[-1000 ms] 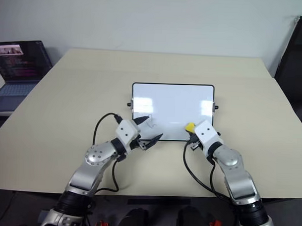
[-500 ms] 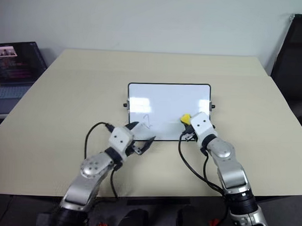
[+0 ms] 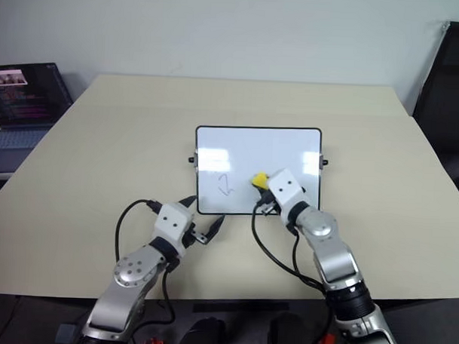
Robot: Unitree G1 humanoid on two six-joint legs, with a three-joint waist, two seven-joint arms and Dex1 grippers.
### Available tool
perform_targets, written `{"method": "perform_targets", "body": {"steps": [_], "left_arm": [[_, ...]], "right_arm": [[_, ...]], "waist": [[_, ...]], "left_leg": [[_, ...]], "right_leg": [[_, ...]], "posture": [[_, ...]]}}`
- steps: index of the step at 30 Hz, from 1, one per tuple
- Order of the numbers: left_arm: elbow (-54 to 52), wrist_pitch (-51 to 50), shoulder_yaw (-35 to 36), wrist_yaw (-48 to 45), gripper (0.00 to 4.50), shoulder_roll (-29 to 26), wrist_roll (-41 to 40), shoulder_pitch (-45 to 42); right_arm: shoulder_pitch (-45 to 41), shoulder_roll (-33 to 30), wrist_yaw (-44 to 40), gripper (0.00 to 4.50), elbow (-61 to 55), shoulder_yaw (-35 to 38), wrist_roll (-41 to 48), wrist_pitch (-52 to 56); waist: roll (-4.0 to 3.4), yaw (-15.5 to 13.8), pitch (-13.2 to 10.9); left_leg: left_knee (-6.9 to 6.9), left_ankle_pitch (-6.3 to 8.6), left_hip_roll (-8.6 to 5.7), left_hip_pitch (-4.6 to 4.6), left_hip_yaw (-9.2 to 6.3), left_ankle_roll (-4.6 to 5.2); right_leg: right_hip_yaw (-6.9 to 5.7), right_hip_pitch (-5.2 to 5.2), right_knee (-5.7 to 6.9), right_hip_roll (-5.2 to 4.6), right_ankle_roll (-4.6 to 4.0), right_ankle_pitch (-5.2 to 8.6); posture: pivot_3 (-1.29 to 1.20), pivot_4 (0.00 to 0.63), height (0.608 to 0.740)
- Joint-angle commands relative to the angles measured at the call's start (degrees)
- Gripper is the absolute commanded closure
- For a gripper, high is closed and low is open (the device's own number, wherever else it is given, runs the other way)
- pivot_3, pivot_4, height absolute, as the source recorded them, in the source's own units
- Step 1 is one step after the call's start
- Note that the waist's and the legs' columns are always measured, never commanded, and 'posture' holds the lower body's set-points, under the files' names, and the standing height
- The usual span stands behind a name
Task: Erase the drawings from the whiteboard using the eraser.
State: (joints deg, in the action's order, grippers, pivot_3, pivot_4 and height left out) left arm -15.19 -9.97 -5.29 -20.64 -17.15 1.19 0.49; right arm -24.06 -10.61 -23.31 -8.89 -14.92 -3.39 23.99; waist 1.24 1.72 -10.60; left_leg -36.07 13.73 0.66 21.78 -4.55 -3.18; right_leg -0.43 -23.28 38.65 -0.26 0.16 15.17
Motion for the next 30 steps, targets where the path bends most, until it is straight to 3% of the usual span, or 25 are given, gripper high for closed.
{"method": "perform_targets", "body": {"steps": [1,20,30], "left_arm": [[-0.82,1.02,0.16,0.03,0.00,0.00,-0.17,-1.05],[2.25,1.71,-1.08,-0.23,0.00,1.07,-0.38,-4.43],[2.29,1.34,-0.77,-0.45,0.00,0.85,-0.53,-5.30]], "right_arm": [[-2.36,2.00,0.76,3.48,-1.27,-0.95,-0.04,-1.98],[-15.61,9.77,2.87,3.48,23.43,-5.16,-4.38,-16.69],[-14.69,8.33,1.99,3.48,25.03,-6.37,-7.07,-14.97]], "waist": [[0.00,-0.05,0.00],[0.00,-0.03,0.00],[0.00,-0.04,0.00]], "left_leg": [[0.00,0.00,0.01,0.00,-0.02,0.00],[0.01,0.00,0.08,-0.02,-0.02,0.00],[0.00,0.00,0.04,0.00,-0.01,0.00]], "right_leg": [[-0.02,0.00,0.00,0.00,0.00,0.00],[-0.02,-0.02,0.07,-0.03,-0.05,0.00],[0.00,-0.02,0.08,-0.03,-0.06,-0.01]], "posture": [[0.00,0.150,0.740],[0.00,0.150,0.740],[0.00,0.150,0.740]]}}
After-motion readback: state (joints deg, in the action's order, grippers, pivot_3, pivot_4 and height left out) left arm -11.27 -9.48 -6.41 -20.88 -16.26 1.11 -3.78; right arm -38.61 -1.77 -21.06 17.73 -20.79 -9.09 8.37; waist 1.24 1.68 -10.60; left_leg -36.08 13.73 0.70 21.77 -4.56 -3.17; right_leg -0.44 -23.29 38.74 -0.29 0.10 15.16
